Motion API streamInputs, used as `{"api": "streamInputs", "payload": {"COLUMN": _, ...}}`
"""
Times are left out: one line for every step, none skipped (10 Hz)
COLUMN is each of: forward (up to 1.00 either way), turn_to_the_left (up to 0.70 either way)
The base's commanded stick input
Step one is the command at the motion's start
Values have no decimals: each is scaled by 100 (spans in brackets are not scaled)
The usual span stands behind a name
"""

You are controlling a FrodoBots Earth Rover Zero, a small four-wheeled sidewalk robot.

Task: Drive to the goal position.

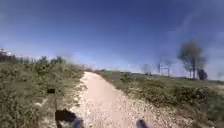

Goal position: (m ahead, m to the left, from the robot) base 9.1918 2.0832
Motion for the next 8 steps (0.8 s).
{"api": "streamInputs", "payload": {"forward": 50, "turn_to_the_left": 0}}
{"api": "streamInputs", "payload": {"forward": 50, "turn_to_the_left": 0}}
{"api": "streamInputs", "payload": {"forward": 50, "turn_to_the_left": 0}}
{"api": "streamInputs", "payload": {"forward": 50, "turn_to_the_left": 0}}
{"api": "streamInputs", "payload": {"forward": 50, "turn_to_the_left": 0}}
{"api": "streamInputs", "payload": {"forward": 50, "turn_to_the_left": 0}}
{"api": "streamInputs", "payload": {"forward": 50, "turn_to_the_left": 0}}
{"api": "streamInputs", "payload": {"forward": 50, "turn_to_the_left": 0}}
